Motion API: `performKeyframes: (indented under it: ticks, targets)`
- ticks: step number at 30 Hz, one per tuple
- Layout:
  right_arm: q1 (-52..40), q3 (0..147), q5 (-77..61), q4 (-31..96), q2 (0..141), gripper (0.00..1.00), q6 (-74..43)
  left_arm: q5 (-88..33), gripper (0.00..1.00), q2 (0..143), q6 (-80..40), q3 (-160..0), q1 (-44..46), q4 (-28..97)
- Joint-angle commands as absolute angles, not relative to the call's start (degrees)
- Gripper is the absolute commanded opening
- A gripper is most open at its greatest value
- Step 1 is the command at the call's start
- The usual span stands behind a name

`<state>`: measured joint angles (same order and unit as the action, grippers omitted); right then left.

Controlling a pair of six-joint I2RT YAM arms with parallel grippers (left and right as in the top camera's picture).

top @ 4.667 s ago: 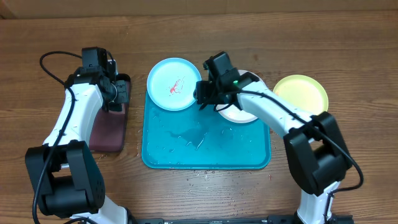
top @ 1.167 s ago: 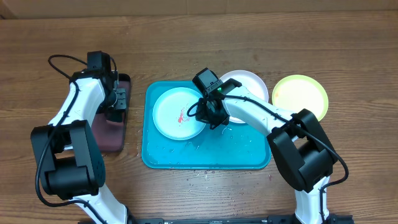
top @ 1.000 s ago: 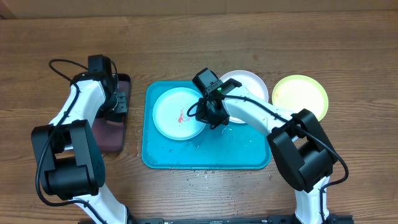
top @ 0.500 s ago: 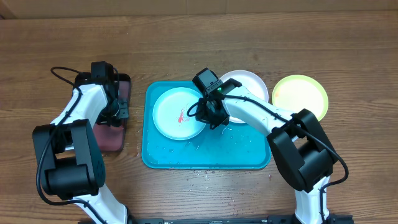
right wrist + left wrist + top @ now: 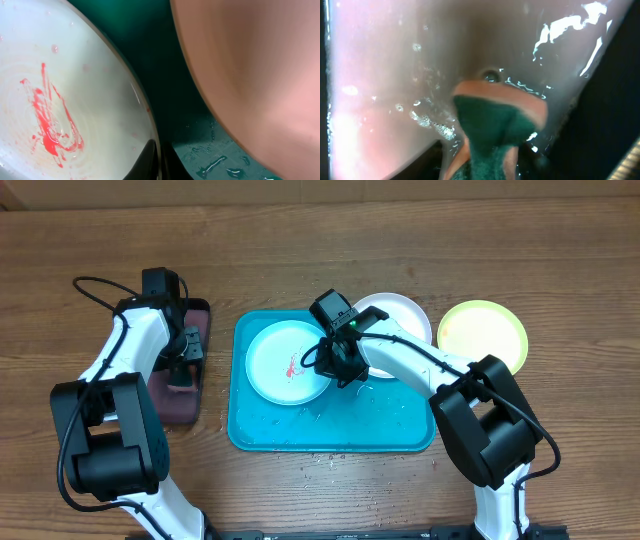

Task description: Clean dirty plates on tray and stack at the side

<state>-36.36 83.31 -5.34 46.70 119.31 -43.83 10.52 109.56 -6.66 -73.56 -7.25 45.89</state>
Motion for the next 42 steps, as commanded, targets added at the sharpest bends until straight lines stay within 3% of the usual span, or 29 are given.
performKeyframes:
  ticks: [1, 5, 14, 18, 30, 42]
  targets:
    - [-36.32, 81.76, -2.63, 47.75, 120.88, 0.04, -43.07, 8.67, 0.31, 108.53, -6.85, -74.11, -7.60, 45.67]
    - [-36.32, 81.76, -2.63, 47.75, 120.88, 0.04, -43.07, 8.03, 0.24, 108.55, -6.87, -72.36, -7.60, 45.65]
    - [-36.32, 81.76, -2.63, 47.72, 120.88, 0.04, -43.07, 7.99, 0.24, 108.57, -6.90, -69.21, -7.60, 45.67]
    - [-36.32, 81.76, -2.63, 47.75, 120.88, 0.04, -43.07, 8.12, 0.04, 108.57, -6.90, -69.21, -7.60, 45.65]
    - [-36.32, 81.76, -2.61, 47.70, 120.88, 0.04, -43.07, 0.32, 0.04, 100.09, -8.45, -72.58, -10.79, 47.24]
    - [-36.32, 81.76, -2.61, 47.75, 120.88, 0.04, -43.05, -10.70, 0.04, 82.48, -3.84, -58.19, -16.32, 33.21]
